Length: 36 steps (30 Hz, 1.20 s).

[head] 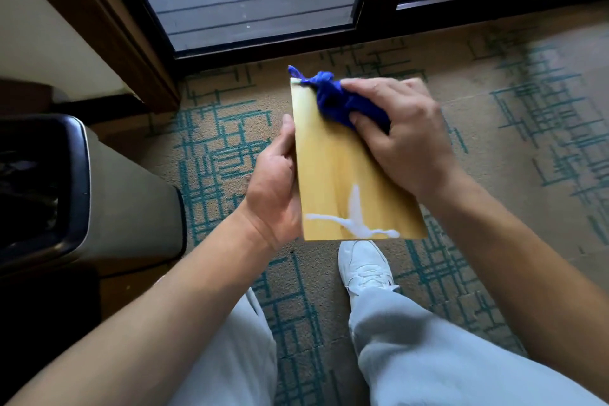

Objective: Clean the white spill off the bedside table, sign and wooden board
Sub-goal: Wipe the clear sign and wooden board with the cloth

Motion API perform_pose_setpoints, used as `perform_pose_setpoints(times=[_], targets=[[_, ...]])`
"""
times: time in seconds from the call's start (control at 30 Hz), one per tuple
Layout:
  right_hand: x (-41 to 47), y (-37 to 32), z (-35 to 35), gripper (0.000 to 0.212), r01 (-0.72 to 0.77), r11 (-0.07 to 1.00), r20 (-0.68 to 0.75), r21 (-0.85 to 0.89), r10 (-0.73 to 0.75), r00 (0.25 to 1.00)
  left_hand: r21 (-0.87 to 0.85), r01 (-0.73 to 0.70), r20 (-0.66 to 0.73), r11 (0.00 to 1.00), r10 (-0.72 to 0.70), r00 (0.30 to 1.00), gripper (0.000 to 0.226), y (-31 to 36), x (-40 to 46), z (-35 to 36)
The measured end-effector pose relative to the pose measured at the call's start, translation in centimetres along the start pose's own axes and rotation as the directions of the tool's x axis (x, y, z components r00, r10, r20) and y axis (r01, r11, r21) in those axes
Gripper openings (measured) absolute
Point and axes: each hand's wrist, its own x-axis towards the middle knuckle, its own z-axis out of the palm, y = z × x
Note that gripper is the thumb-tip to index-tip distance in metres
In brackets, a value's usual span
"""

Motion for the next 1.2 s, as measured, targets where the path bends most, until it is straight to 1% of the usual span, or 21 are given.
perform_pose_setpoints(times=[0.07,0.13,0.23,0.3,0.37,0.47,0.53,0.63,0.77,0.83,0.93,1.03,1.1,1.13,1.2], targets=[[0.7,0.2,-0.1,0.040,-0.054,0.998,-0.007,0.026,0.054,0.998,0.014,-0.038,-0.014,0.999,0.038,0.999,0.062,-0.3,-0.3,0.5],[0.5,-0.7,0.1,0.040,-0.067,0.996,0.000,0.060,0.068,0.998,-0.019,-0.060,-0.003,0.998,0.060,0.998,0.065,-0.2,-0.4,0.5],[-0.6,-2.0,0.5,0.042,-0.083,0.979,0.107,0.187,0.064,0.992,-0.028,-0.023,0.059,0.999,0.025,0.998,0.083,0.2,-0.2,-0.2],[-1.3,-2.5,0.2,0.042,-0.116,0.955,0.175,0.273,0.070,0.982,-0.027,-0.010,0.072,1.000,0.012,0.997,0.086,0.5,0.2,-0.7],[-2.0,-3.1,-0.6,0.042,-0.136,0.940,0.233,0.314,0.062,0.970,-0.024,0.018,0.105,1.000,-0.015,0.994,0.089,0.6,0.2,-0.8],[-3.1,-3.7,-2.0,0.041,-0.120,0.944,0.285,0.306,0.029,0.958,-0.020,0.066,0.124,0.998,-0.063,0.990,0.091,0.4,-0.1,-0.9],[-3.3,-3.6,-2.3,0.040,-0.102,0.965,0.230,0.243,0.045,0.972,0.005,0.074,0.120,0.997,-0.074,0.990,0.085,0.3,0.0,-1.1],[-2.3,-2.6,-2.4,0.037,-0.144,0.984,0.065,0.103,0.138,0.988,0.061,0.036,0.053,0.998,-0.039,0.998,0.075,0.5,0.3,-0.7],[0.3,-0.9,-3.0,0.038,-0.247,0.969,-0.073,-0.004,0.246,0.966,0.145,0.001,-0.027,0.989,0.003,1.000,0.070,0.6,-0.2,-0.2],[0.6,-0.8,-3.0,0.039,-0.253,0.967,-0.080,-0.038,0.249,0.965,0.160,-0.014,-0.062,0.987,0.024,0.998,0.069,0.5,-0.6,-0.1],[-1.1,-2.2,-2.3,0.039,-0.161,0.985,0.026,-0.065,0.163,0.986,0.140,-0.027,-0.107,0.990,0.043,0.993,0.070,0.5,-0.6,-0.3],[-4.4,-3.0,-1.5,0.037,-0.092,0.996,0.177,-0.002,0.091,0.980,0.142,-0.035,-0.180,0.989,0.060,0.982,0.069,0.6,-0.2,-0.6],[-6.0,-2.8,-1.4,0.036,-0.099,0.991,0.224,0.090,0.077,0.972,0.178,-0.049,-0.238,0.983,0.092,0.967,0.068,0.9,0.2,-0.7],[-6.4,-2.5,-1.5,0.035,-0.111,0.981,0.208,0.161,0.076,0.975,0.202,-0.060,-0.263,0.977,0.113,0.958,0.067,1.1,0.3,-0.8],[-6.6,-1.6,-2.3,0.033,-0.113,0.955,0.103,0.275,0.088,0.991,0.215,-0.077,-0.294,0.974,0.140,0.946,0.064,1.6,0.7,-0.8]])
